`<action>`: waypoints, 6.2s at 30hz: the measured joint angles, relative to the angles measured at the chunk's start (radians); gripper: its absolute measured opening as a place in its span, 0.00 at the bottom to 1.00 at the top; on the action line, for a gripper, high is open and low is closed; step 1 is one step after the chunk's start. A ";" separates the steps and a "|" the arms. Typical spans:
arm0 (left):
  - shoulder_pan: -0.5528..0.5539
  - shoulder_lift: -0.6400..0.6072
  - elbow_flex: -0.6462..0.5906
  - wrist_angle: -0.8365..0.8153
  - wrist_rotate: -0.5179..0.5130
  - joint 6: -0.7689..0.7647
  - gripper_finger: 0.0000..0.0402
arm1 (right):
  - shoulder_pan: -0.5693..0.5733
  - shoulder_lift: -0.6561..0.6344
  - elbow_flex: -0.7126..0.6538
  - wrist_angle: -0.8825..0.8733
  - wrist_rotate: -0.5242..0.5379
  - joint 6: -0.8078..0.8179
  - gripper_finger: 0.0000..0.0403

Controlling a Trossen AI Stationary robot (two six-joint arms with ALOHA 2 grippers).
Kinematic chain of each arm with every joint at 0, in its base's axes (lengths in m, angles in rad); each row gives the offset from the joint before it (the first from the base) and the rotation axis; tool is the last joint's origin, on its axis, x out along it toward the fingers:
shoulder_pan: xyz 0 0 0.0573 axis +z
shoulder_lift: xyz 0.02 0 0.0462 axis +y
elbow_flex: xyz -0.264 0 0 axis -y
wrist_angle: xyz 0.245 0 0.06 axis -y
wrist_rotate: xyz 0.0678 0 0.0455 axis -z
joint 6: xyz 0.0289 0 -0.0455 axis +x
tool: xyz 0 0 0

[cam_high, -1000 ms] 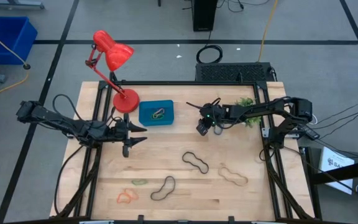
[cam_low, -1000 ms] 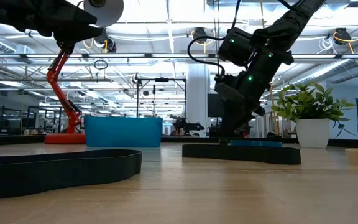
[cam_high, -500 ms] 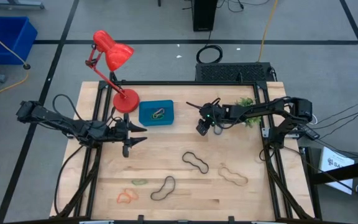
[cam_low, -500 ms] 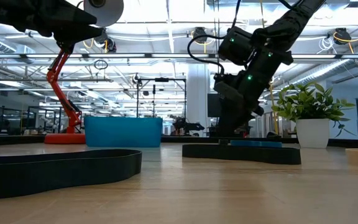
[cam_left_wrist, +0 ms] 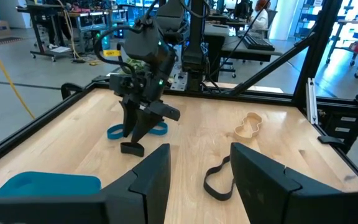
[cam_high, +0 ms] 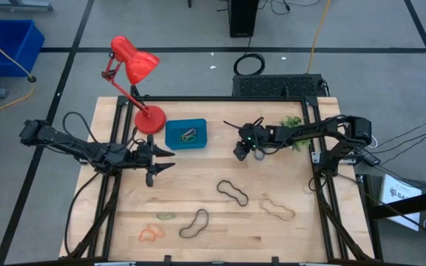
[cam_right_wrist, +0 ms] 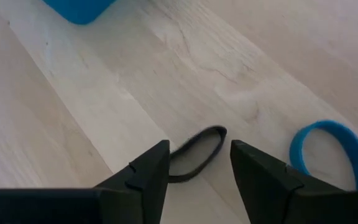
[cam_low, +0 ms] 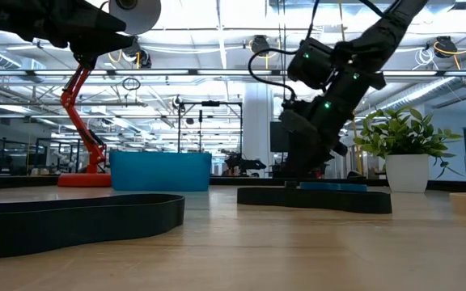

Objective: Pick and place rubber bands into bin
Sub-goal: Put the black rubber band into the blue bin

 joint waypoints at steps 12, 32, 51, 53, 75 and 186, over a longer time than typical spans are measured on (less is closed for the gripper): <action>0.000 0.000 0.000 0.000 0.000 0.002 0.44 | -0.001 0.000 -0.035 0.045 0.002 0.023 0.41; 0.001 0.000 0.001 -0.017 0.000 0.001 0.44 | -0.001 0.098 -0.034 0.109 0.034 0.031 0.40; 0.001 0.000 0.001 -0.023 0.007 -0.062 0.44 | 0.026 0.090 -0.038 0.317 -0.071 -0.149 0.01; 0.001 0.000 0.001 -0.029 0.021 -0.077 0.44 | 0.050 0.090 -0.038 0.401 -0.110 -0.196 0.01; 0.001 0.657 0.040 0.594 -0.068 0.549 0.44 | 0.242 0.088 -0.037 0.875 -0.113 -0.369 0.00; -0.016 0.889 0.311 0.462 -0.328 0.818 0.02 | 0.274 0.087 -0.035 0.838 -0.136 -0.271 0.05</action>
